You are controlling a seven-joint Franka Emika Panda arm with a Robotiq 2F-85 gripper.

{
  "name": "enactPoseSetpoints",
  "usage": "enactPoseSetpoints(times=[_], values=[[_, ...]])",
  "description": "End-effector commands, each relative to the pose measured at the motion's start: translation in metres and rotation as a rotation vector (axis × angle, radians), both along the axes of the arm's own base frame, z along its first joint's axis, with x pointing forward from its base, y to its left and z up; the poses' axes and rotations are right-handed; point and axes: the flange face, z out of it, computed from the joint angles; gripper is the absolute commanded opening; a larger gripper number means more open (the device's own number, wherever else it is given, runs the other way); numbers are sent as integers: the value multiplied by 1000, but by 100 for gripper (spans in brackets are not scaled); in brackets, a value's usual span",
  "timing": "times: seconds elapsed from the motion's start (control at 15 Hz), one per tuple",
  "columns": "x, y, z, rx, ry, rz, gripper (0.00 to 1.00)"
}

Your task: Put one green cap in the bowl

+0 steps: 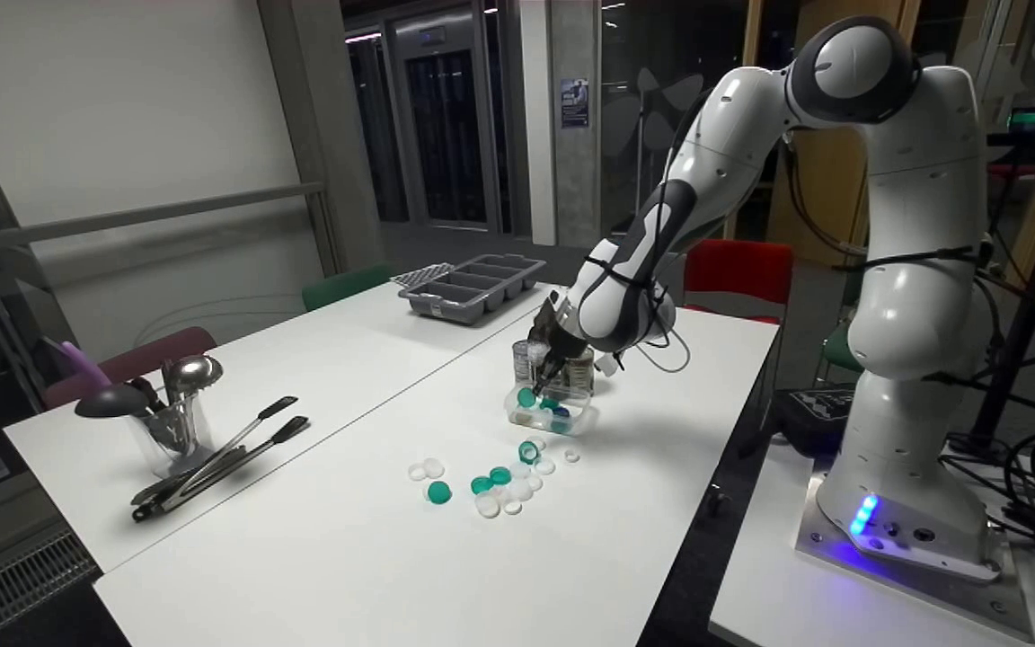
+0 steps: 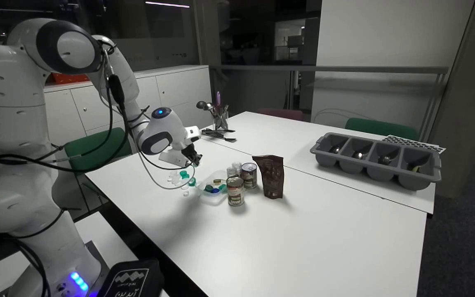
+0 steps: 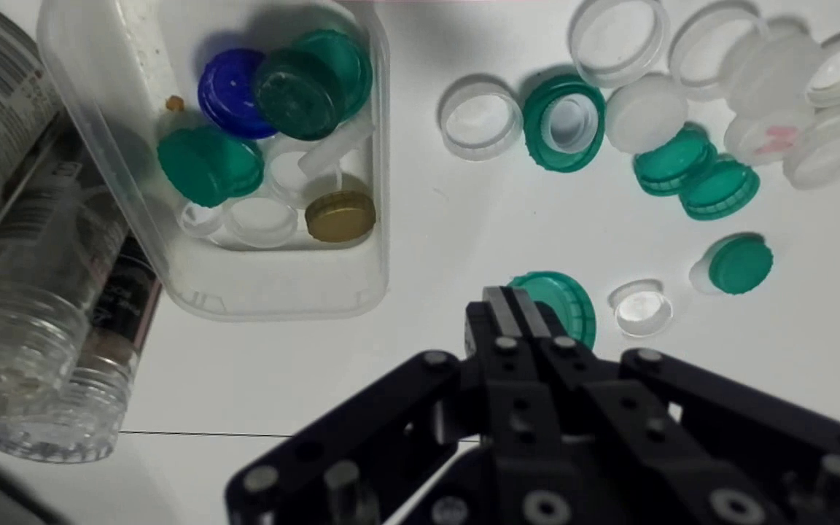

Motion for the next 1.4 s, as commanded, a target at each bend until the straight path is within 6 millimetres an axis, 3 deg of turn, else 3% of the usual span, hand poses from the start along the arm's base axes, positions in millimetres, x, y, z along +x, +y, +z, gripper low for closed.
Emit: enactPoseSetpoints(times=[0.0, 0.87, 0.93, 1.0, 1.07, 1.33], values=[[-15, -15, 2, 50, -33, -131, 0], [-32, -78, -40, 246, 28, -433, 0], [-33, -81, -43, 259, 25, -436, 26], [-34, -84, -45, 268, 25, -443, 28], [-27, -91, -35, 271, 33, -447, 35], [-27, -96, -33, 277, 25, -455, 63]])
